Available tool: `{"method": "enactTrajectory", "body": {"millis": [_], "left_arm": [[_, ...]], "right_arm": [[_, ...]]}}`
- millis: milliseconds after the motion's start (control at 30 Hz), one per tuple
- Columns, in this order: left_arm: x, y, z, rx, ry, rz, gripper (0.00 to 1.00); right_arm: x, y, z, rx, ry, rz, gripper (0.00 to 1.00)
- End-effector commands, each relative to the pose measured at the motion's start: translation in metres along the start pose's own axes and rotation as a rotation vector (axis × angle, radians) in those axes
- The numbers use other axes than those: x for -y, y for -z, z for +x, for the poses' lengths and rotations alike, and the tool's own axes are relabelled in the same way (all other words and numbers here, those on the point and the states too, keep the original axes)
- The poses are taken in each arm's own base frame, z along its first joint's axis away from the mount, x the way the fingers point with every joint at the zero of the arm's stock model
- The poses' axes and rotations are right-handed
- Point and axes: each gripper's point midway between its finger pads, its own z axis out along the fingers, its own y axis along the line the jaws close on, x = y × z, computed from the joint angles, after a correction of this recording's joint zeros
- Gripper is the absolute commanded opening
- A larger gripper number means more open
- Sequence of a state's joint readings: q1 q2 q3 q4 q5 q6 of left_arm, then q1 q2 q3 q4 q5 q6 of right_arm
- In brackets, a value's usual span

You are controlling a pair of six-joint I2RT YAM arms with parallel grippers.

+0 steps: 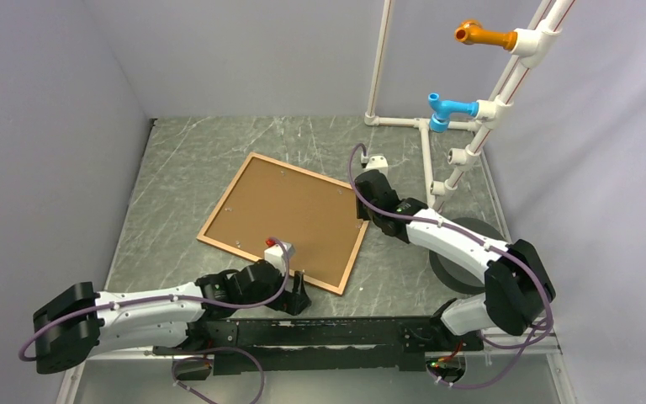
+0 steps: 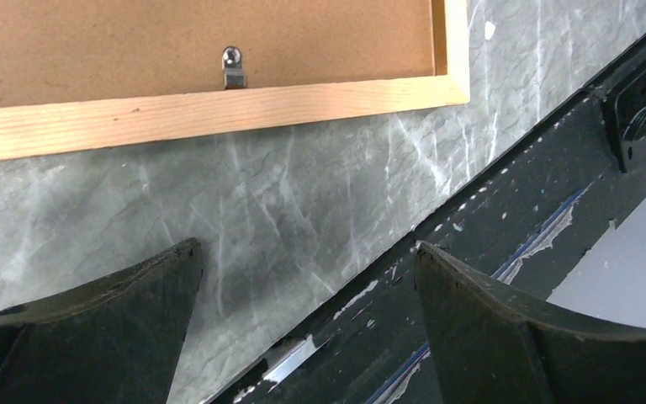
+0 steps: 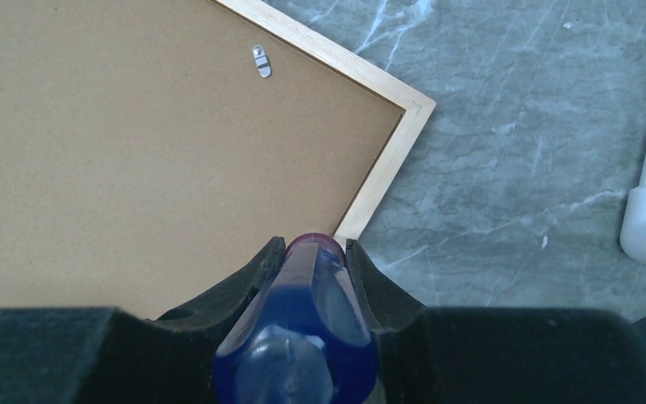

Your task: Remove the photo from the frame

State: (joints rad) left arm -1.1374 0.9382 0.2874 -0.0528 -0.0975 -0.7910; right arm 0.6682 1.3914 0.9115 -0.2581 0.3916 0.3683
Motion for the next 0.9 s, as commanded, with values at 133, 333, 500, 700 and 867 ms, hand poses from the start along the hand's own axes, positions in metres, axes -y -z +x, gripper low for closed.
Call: {"method": "enactTrajectory", "body": {"millis": [133,333,500,700,867], "left_arm": [[0.022,-0.007,-0.012,0.028,0.034,0.079,0.99],[0.022,-0.008,-0.014,0.025,0.023,0.068,0.99],[0.025,-0.011,-0.016,0.023,0.021,0.072,0.99],[0.030,-0.014,-0.016,0.005,0.017,0.085,0.99],[0.033,-0.015,-0.017,0.001,0.018,0.090,0.99]], "right_arm": [[0.001,-0.006,0.000,0.033,0.002,-0.001,0.00],[-0.005,-0.003,0.018,-0.015,-0.028,-0.050,0.00],[-0.017,0.008,0.032,-0.053,-0.102,-0.136,0.00],[-0.048,0.046,0.013,-0.037,-0.230,-0.345,0.00],[-0.062,0.079,-0.024,0.088,-0.278,-0.491,0.00]]}}
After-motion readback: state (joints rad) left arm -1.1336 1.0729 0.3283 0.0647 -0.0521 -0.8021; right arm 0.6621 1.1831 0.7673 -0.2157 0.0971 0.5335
